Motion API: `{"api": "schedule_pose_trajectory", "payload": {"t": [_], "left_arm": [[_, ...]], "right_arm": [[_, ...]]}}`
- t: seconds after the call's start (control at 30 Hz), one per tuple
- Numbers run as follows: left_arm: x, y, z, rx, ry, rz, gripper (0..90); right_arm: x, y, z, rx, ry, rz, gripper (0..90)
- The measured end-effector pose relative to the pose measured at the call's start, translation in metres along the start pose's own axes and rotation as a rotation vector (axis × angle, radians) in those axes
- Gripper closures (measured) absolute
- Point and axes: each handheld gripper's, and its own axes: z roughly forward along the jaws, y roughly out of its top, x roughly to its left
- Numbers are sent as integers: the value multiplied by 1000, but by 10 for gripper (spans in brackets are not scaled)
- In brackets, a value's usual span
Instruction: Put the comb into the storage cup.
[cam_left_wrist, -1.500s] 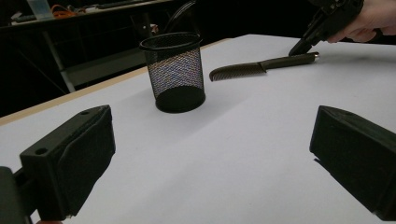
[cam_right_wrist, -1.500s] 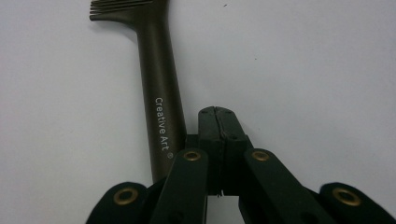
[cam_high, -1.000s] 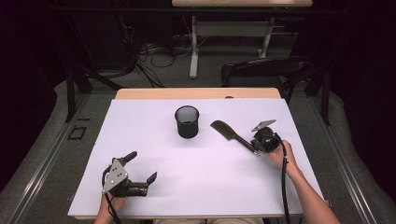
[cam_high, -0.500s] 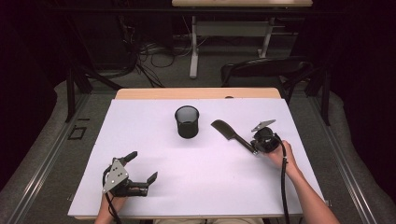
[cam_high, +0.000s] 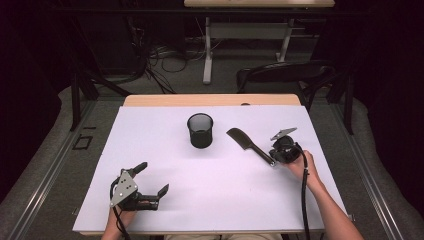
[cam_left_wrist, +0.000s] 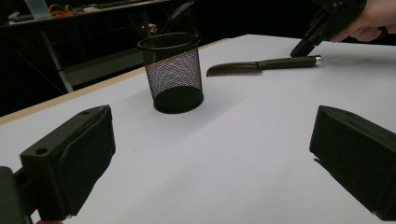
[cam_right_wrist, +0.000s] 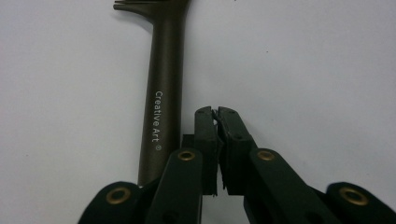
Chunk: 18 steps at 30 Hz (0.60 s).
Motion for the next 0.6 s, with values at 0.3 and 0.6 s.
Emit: {"api": "schedule_pose_trajectory", "payload": {"t": [0.3, 0.6], "left_arm": [[0, 0, 0, 3, 0, 4, 3], [0, 0, 0, 4, 1, 4, 2]], "right_arm": [[-6, 3, -10, -25, 12, 42, 552], [-9, 7, -20, -25, 30, 47, 313]]}}
